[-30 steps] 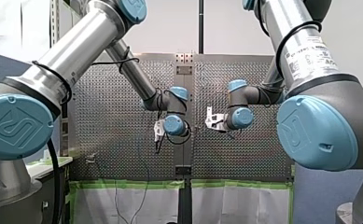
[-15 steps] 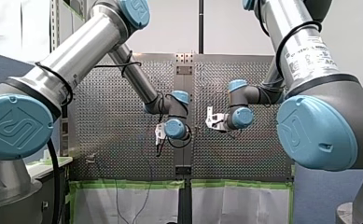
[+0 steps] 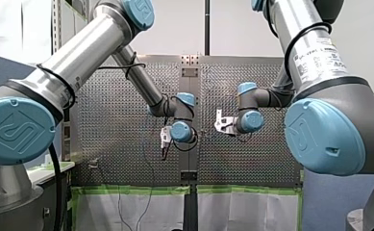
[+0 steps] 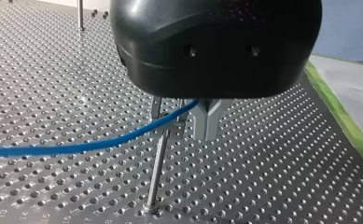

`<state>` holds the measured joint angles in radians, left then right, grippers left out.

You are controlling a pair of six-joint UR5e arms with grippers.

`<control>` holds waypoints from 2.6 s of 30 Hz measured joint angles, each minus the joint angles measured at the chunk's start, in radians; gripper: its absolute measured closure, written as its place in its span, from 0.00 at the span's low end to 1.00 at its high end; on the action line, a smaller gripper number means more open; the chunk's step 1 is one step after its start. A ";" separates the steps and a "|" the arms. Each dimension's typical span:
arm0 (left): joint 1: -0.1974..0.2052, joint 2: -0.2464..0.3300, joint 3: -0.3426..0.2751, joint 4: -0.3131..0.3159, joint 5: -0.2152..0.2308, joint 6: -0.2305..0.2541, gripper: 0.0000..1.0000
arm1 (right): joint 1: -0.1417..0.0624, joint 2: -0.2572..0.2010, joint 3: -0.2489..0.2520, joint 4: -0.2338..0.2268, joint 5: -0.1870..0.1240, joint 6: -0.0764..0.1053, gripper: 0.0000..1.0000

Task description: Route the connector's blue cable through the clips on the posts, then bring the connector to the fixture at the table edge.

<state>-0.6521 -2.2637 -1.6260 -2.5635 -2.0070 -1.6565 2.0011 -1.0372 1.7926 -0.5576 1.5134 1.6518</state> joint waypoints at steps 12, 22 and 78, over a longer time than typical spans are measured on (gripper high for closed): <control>0.009 0.000 0.000 0.009 0.021 -0.026 1.00 | -0.011 0.001 0.000 -0.008 0.001 0.002 1.00; 0.017 -0.001 0.007 0.016 0.042 -0.027 1.00 | -0.015 0.001 0.000 -0.011 0.001 0.002 1.00; 0.062 -0.025 0.056 -0.012 0.086 -0.030 1.00 | -0.036 0.040 -0.032 -0.077 0.007 0.017 1.00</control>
<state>-0.5904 -2.2886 -1.5698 -2.5756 -1.9215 -1.6862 1.9648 -0.9976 1.7611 -0.6342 1.5207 1.6691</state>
